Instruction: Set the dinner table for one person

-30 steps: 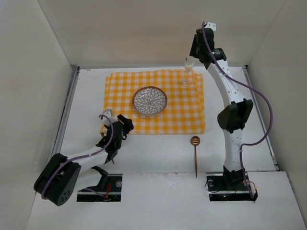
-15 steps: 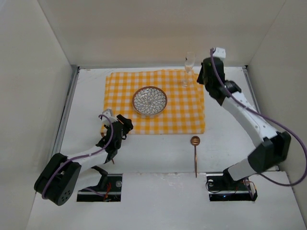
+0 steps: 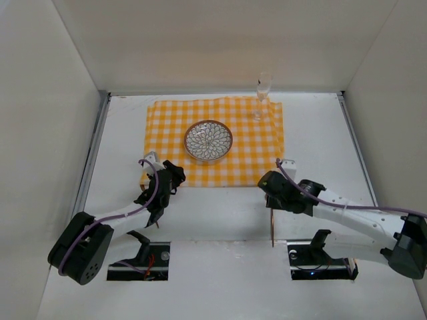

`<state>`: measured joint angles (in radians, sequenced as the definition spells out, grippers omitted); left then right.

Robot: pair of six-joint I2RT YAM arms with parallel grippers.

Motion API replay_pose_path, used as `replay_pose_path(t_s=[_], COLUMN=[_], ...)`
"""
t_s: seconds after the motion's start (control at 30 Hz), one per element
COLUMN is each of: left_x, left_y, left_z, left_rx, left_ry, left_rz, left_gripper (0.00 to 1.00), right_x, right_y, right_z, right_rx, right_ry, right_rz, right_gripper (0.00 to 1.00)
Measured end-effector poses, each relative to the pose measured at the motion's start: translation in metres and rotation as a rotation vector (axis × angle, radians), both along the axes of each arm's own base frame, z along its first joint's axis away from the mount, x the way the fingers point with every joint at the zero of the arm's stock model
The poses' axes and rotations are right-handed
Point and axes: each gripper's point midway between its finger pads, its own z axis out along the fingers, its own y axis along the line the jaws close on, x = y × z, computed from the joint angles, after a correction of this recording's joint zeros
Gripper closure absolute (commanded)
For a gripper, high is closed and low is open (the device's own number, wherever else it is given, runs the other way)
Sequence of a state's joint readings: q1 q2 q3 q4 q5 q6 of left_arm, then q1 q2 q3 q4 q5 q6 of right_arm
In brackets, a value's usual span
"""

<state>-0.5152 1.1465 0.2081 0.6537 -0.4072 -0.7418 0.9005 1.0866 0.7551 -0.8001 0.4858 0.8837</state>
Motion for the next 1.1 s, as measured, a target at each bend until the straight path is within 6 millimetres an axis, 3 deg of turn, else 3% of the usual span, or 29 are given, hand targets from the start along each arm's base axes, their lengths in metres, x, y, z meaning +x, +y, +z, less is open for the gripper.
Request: replay_pose_path(t_s=[0.17,0.47,0.87,1.1], left_x=[0.000,0.000,0.000,0.000], left_y=[-0.001,-0.001,-0.001,-0.001], left_z=[0.000,0.000,0.000,0.000], left_rx=[-0.001,-0.002,-0.003,-0.003], left_ry=[0.001,0.002,0.002,0.001], left_rz=[-0.003,-0.006,-0.006,-0.006], left_gripper=[0.54,0.53,0.53,0.53], right_x=[-0.033,-0.052,-0.051,-0.047], right_y=[-0.001,-0.008,0.005,0.001], right_z=[-0.015,-0.043,-0.064,-0.060], right_rx=[0.019,0.006,-0.002,-0.053], right_ry=[0.102,0.200,0.251,0.248], right_rz=[-0.015,-0.058,-0.051,-0.070], right_gripper=[0.62,0.70,0.73,0.74])
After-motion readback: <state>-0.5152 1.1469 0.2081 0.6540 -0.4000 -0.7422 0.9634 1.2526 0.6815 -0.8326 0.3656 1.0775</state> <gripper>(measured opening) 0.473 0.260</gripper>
